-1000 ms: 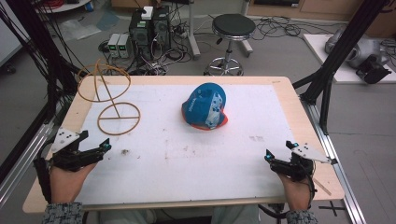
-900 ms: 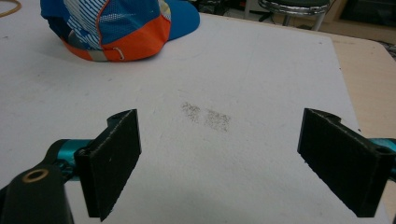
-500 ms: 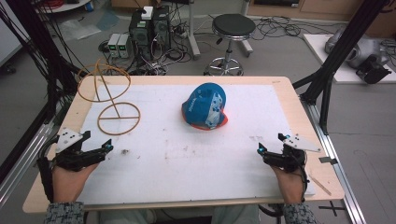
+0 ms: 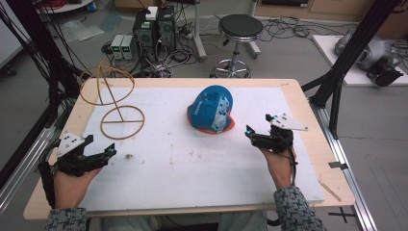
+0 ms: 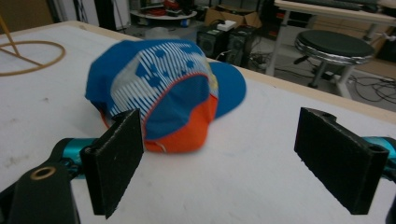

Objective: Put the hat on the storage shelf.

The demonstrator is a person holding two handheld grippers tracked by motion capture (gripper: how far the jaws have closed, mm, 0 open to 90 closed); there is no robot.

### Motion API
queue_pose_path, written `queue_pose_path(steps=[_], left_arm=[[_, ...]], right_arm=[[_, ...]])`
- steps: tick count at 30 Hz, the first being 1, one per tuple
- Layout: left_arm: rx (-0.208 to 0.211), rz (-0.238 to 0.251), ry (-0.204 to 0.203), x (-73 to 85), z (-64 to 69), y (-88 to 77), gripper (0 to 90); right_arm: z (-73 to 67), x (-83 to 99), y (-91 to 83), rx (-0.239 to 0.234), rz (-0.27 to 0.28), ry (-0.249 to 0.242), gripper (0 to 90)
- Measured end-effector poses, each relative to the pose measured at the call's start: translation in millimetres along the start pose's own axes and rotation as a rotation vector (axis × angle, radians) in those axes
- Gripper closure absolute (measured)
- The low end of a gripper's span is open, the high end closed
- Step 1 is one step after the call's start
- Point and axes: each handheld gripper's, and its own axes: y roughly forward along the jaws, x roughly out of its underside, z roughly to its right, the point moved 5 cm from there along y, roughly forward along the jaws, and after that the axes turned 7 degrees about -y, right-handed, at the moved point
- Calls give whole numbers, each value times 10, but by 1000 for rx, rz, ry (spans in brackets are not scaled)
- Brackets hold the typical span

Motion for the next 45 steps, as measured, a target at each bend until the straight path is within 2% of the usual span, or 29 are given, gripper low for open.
queue_pose_path(steps=[2,3,8,10,11,13,14,16,19,20,23,29,34,37,41,45], left_arm=[[1,-1,-1,1,-6,3,188],[0,-3,-1,3,-9,3,188],[0,-1,-5,5,-22,4,188],[0,0,-8,4,-26,1,188],[0,1,-8,2,-26,-1,188],[2,7,-10,-4,-26,-2,189],[4,8,-9,-7,-26,-5,189],[3,10,-7,-12,-28,-12,191],[8,22,-7,-22,-25,-14,195],[9,23,-6,-24,-25,-17,195],[9,23,-6,-25,-24,-15,199],[14,21,-4,-24,-16,-1,207],[5,26,-6,-29,-17,-1,211],[0,34,-14,-33,-42,-15,213],[-2,37,-18,-39,-58,-26,216],[4,31,-12,-34,-40,-13,217]], right_arm=[[-49,-96,118,-14,7,-10,155],[-49,-96,118,-14,7,-10,155],[-151,-263,407,-50,29,18,186],[-213,-308,591,-67,12,15,208],[-213,-308,591,-67,12,15,208],[-280,-343,722,-75,15,14,241],[-280,-343,722,-75,15,14,241],[-322,-360,826,-81,13,6,252],[-368,-382,974,-115,17,32,271],[-376,-392,990,-117,35,41,286],[-384,-396,1020,-115,43,46,297],[-420,-318,1118,-143,-1,48,319],[-436,-294,1171,-136,-5,35,388],[-438,-263,1198,-130,-26,33,421],[-456,-267,1205,-133,-20,34,528],[-467,-271,1223,-126,-16,4,615]])
